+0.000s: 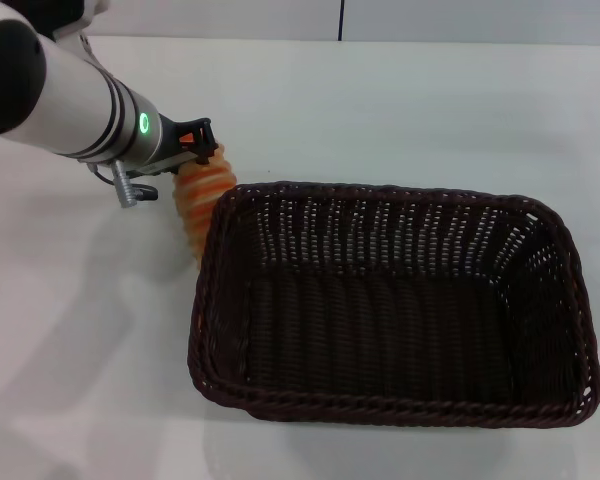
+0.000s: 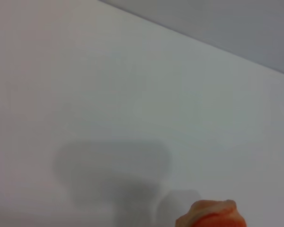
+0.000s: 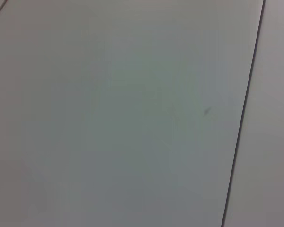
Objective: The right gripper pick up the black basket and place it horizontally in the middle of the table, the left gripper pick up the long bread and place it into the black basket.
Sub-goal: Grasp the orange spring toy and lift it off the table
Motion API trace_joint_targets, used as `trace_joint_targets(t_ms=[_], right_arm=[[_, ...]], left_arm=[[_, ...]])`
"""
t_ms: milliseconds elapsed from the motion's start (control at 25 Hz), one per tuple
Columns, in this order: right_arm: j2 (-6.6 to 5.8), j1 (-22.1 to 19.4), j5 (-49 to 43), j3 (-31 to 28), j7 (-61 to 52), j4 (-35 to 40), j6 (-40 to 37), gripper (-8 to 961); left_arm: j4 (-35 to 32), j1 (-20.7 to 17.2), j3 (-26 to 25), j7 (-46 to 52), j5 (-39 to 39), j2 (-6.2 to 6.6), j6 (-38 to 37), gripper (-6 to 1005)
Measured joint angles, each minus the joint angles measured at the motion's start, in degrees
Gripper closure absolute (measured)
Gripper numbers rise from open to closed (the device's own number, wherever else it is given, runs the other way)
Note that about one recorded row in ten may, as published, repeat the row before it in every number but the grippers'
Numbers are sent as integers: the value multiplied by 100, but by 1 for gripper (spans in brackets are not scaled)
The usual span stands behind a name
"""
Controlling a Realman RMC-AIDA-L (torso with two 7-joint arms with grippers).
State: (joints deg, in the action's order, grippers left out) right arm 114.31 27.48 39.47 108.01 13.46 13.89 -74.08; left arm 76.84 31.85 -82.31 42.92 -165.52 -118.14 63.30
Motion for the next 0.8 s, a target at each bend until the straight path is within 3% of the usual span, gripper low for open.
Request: trace_joint_targets(t_ms=[320, 440, 640, 800], right_arm=[[14, 30, 0, -9, 4, -9, 16, 367], [17, 50, 0, -11, 6, -12, 30, 367], [28, 94, 17, -10, 7, -33, 70, 367], [35, 125, 35, -33, 8, -41, 161, 367]], left_arm=[[43, -303, -136, -360, -16, 30, -752, 750], [56, -275, -709, -1392, -13, 21, -1388, 777], [168, -162, -1132, -2427, 1, 14, -1758, 823], [438, -254, -1178, -2940, 22, 7, -2055, 842]])
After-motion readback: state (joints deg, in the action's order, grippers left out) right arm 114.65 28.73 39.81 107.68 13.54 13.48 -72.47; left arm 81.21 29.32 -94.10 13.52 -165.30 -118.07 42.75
